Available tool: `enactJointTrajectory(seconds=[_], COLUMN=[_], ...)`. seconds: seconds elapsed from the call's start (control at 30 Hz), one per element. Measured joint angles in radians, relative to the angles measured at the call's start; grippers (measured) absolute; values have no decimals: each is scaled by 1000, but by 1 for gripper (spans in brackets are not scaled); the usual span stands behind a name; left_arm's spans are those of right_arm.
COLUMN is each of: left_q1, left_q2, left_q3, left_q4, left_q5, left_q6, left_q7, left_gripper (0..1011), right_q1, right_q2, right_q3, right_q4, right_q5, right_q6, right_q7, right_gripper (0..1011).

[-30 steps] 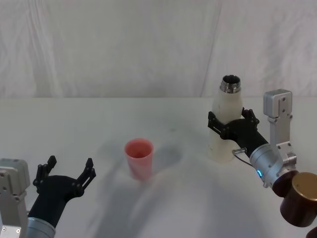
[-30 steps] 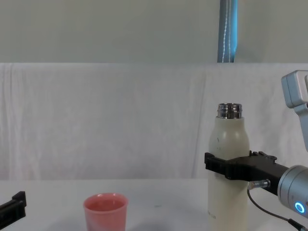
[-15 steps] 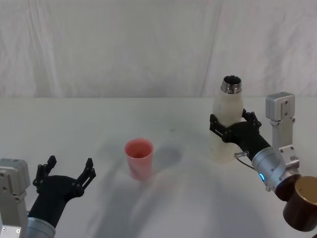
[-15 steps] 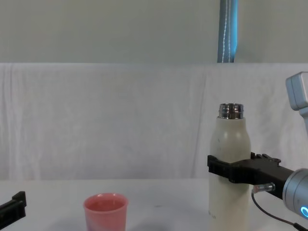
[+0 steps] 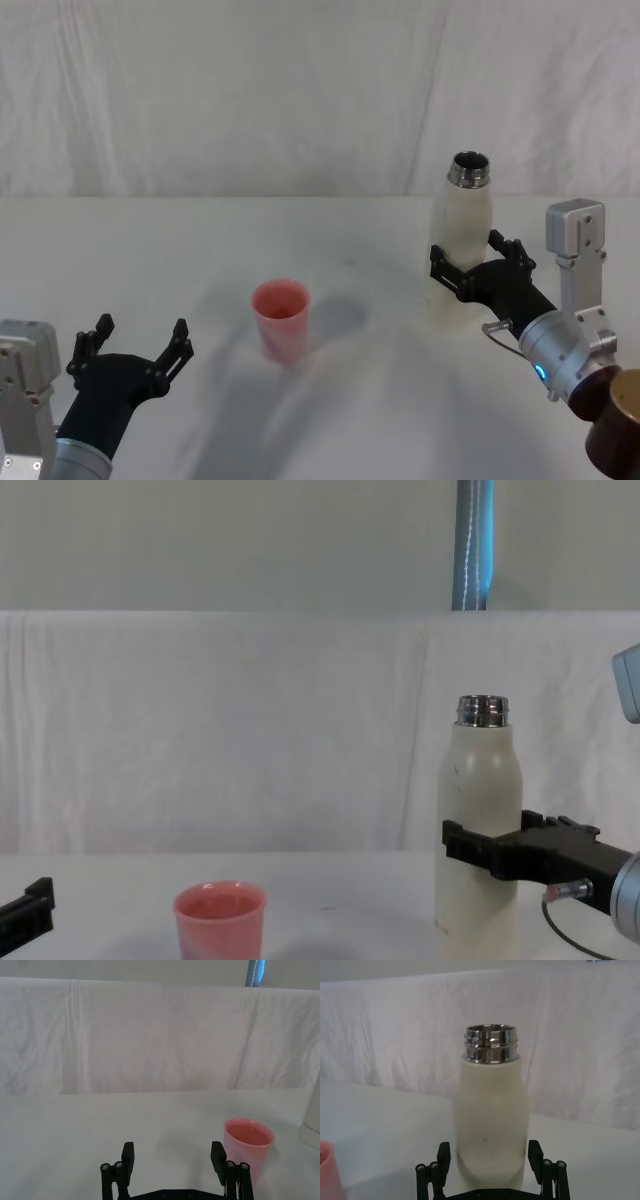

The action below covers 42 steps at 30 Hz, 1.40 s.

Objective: Grasp the thermos with one hand and pour water into the cup lid.

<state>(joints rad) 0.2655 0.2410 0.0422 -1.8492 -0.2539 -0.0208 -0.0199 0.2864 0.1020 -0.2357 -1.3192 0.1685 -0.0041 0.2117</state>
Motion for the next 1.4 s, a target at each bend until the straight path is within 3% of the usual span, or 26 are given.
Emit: enactJointTrajectory(seconds=[0.7, 1.2, 1.4], left_q1=[0, 0, 0], left_q2=[0, 0, 0], left_q3=[0, 0, 0], left_q4=[0, 0, 0], left_q5=[0, 0, 0], left_q6=[0, 0, 0], left_q7=[0, 0, 0], left_gripper=[1001, 1001, 1001], right_q1=[-131, -234, -269], right_q2=[62, 25, 0], right_q3=[21, 38, 42], right_q4=[-179, -273, -294], right_q5=[24, 1, -44], right_q6=[62, -19, -56], right_q7=[-6, -73, -114], right_gripper=[1000, 1000, 1000])
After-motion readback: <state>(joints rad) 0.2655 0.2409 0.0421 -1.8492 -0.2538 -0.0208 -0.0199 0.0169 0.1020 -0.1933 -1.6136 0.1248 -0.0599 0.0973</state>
